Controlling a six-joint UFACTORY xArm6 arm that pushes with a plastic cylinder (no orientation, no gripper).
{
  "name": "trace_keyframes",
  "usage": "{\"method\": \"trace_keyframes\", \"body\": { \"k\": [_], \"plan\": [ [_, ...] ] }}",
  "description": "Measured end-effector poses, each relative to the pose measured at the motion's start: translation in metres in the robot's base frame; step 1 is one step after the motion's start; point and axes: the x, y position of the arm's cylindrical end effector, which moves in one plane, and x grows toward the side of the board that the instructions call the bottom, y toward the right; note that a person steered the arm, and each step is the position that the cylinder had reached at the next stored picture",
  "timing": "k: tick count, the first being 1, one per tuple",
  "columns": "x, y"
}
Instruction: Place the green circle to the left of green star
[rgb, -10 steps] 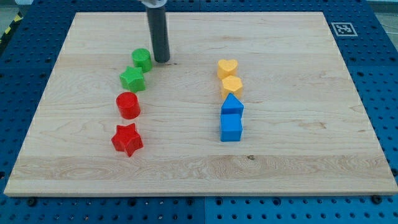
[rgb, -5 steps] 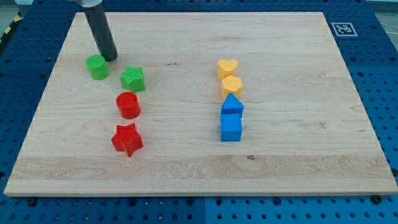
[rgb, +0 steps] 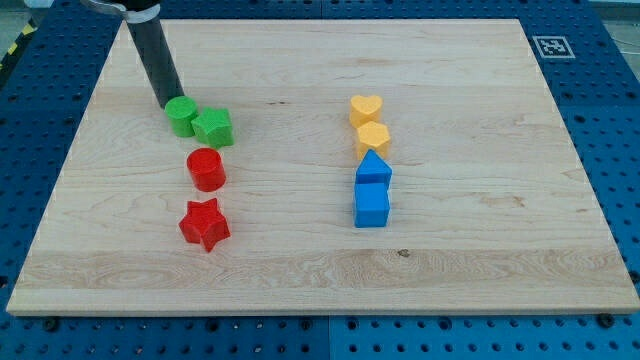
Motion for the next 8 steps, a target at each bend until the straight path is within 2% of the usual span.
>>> {"method": "trace_keyframes", "body": {
  "k": [2, 5, 8],
  "plan": [
    [0.04, 0.004],
    [0.066, -0.012],
    [0.17, -0.017]
  ]
}}
